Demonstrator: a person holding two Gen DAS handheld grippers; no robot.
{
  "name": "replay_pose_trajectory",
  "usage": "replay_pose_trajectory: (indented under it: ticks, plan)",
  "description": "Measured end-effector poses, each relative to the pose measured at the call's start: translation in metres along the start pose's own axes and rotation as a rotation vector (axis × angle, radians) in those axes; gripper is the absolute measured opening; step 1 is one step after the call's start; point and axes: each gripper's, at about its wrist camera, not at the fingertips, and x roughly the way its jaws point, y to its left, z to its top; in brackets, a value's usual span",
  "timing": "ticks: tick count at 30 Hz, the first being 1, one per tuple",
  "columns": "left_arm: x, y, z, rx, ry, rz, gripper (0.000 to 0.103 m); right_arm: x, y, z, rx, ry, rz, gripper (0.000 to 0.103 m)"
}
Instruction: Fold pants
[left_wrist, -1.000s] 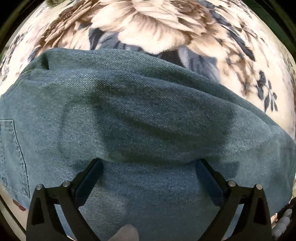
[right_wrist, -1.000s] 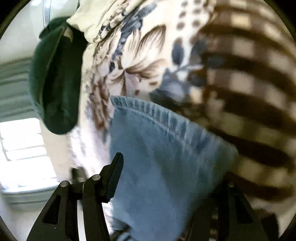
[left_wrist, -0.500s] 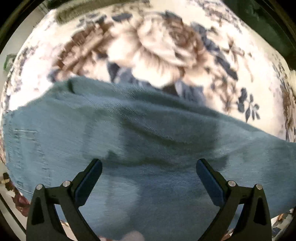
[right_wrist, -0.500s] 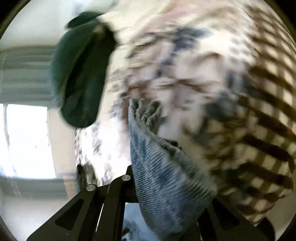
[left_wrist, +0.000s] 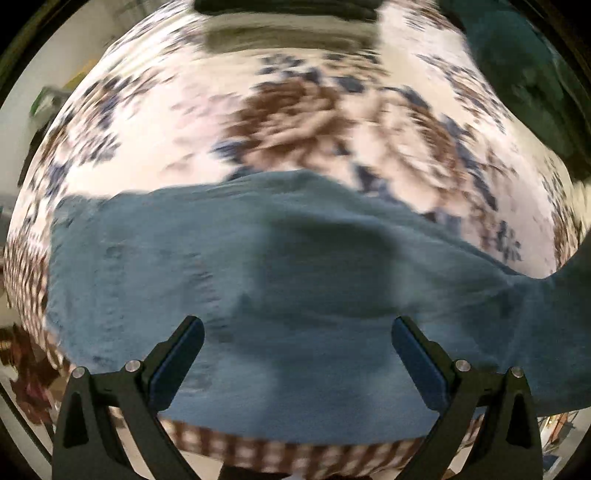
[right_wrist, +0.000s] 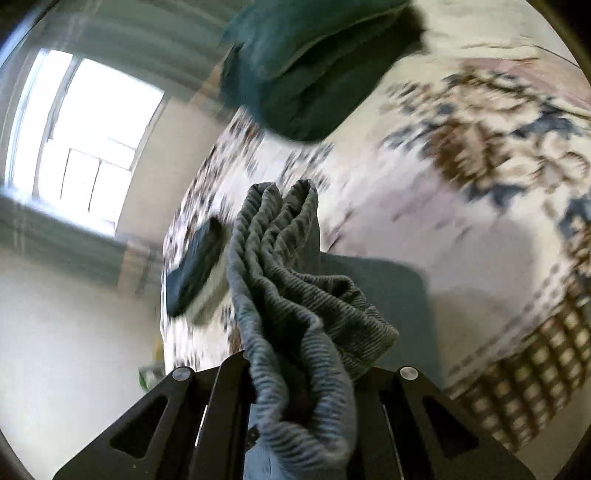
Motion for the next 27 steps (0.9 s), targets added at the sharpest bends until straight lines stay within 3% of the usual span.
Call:
replay_pose_trajectory:
  ticks: [5, 10, 13, 14, 15, 17, 19, 20, 23, 27]
  plan:
    - [-0.002, 0.077, -0.02, -0.092, 0.014, 0.036, 0.103, 0.087, 0.046, -0.078, -0.137, 0.136, -0.059, 0.008]
    - [0.009, 0.149, -0.035, -0.179, 0.041, 0.093, 0.103, 0.176, 0.07, -0.162, -0.343, 0.246, -0.228, 0.008]
    - [0.013, 0.183, -0.045, -0.234, 0.054, 0.109, 0.103, 0.215, 0.078, -0.198, -0.475, 0.336, -0.375, 0.018]
    - [0.014, 0.193, -0.048, -0.25, 0.058, 0.11, 0.103, 0.219, 0.082, -0.205, -0.485, 0.358, -0.388, 0.024]
    - [0.014, 0.2, -0.05, -0.264, 0.061, 0.11, 0.103, 0.22, 0.086, -0.208, -0.483, 0.391, -0.369, 0.036]
    - [0.015, 0.213, -0.054, -0.294, 0.066, 0.109, 0.103, 0.219, 0.09, -0.206, -0.428, 0.499, -0.265, 0.05]
    - [0.015, 0.223, -0.057, -0.323, 0.07, 0.1, 0.103, 0.212, 0.092, -0.196, -0.342, 0.588, -0.128, 0.053]
    - [0.014, 0.227, -0.058, -0.336, 0.069, 0.095, 0.103, 0.206, 0.094, -0.192, -0.32, 0.597, -0.104, 0.053]
    - [0.012, 0.24, -0.061, -0.377, 0.063, 0.085, 0.103, 0.196, 0.099, -0.17, -0.32, 0.581, -0.197, 0.058]
    - [0.01, 0.253, -0.065, -0.417, 0.046, 0.117, 0.103, 0.222, 0.104, -0.168, -0.356, 0.59, -0.383, 0.061]
